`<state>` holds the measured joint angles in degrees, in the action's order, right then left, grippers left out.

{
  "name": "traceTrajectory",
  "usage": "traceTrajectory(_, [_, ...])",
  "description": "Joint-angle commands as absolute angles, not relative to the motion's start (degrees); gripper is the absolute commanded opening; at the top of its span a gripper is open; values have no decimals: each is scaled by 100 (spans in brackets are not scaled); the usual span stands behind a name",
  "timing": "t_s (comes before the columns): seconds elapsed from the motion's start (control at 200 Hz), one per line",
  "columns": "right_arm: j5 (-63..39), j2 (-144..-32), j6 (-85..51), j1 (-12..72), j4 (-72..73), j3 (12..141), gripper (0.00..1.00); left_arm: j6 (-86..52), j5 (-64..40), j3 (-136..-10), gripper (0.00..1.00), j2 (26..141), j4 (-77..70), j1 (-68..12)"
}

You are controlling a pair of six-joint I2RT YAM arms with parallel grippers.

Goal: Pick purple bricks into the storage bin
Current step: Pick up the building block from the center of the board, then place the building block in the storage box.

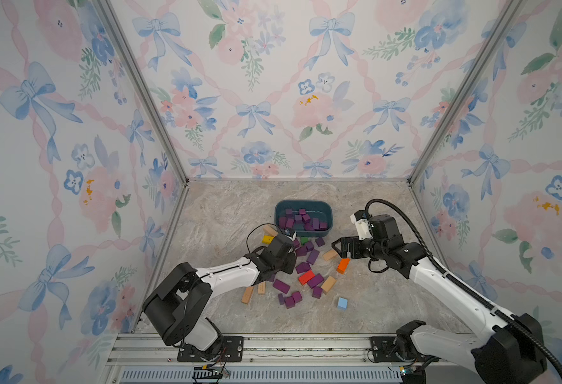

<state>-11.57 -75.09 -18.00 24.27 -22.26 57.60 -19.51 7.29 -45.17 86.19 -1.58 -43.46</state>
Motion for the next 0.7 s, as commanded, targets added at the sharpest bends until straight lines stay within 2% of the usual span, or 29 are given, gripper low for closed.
traceTrajectory(0.0, [-1168, -7477, -1839, 2304, -2320, 5824, 97, -1625, 869, -5077, 27, 8769, -154, -4279])
traceTrajectory(0.36, [-1134, -7226, -1872, 2029, -2375, 5505, 97, -1109, 656, -7040, 27, 10259, -166, -4084])
traceTrajectory(0.69, [-1364, -7449, -1729, 1847, -2400, 5485, 97, -998, 422, -8701, 27, 11821, -155, -4042])
